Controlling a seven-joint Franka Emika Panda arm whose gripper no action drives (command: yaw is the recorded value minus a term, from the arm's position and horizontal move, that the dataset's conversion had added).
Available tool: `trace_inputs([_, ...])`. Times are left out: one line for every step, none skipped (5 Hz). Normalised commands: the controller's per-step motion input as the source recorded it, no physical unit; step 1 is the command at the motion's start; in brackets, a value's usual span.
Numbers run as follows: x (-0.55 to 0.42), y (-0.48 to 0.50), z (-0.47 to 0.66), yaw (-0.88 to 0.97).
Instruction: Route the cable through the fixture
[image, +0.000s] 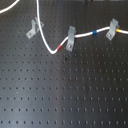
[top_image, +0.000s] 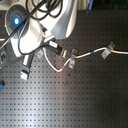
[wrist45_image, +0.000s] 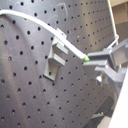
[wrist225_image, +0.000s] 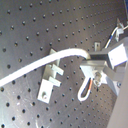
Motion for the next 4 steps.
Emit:
trace_inputs([-0.14,0.059,0.26,0.0])
trace_inputs([-0.347,0.23,0.32,-0.15])
trace_inputs([-0.242,0.204,0.23,-0.13])
trace_inputs([-0.103,0.167,0.35,-0.21])
